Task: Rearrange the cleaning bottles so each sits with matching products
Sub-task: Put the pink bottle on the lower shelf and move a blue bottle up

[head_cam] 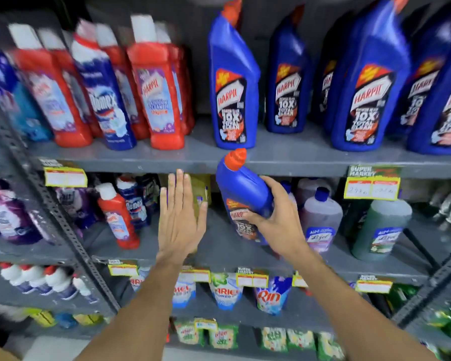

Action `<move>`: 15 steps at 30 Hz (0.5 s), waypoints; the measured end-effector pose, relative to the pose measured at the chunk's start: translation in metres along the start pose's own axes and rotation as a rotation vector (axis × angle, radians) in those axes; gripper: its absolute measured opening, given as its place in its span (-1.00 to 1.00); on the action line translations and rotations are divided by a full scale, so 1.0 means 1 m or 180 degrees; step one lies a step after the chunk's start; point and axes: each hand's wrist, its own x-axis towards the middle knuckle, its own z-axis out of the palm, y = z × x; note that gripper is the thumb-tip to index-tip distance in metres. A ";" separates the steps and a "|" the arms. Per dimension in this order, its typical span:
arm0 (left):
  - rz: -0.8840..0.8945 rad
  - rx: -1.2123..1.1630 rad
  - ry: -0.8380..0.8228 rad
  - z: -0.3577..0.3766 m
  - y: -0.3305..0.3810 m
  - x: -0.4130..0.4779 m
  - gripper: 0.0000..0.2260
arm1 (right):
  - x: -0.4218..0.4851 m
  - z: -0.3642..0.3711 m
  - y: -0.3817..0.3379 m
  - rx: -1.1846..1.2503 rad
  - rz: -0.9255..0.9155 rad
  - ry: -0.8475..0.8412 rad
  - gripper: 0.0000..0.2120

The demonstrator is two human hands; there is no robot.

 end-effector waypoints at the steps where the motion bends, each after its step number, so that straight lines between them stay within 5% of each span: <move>1: 0.0008 0.0048 0.0112 -0.013 0.000 0.011 -0.34 | 0.008 -0.007 -0.015 0.0015 -0.0183 0.0005 -0.25; 8: 0.0220 0.0034 0.0223 -0.071 0.014 0.082 -0.34 | 0.067 -0.063 -0.113 0.0219 -0.0999 0.0343 -0.32; 15: 0.0132 0.0062 -0.1335 -0.047 0.054 0.114 -0.30 | 0.128 -0.110 -0.131 0.0151 -0.1026 0.0798 -0.36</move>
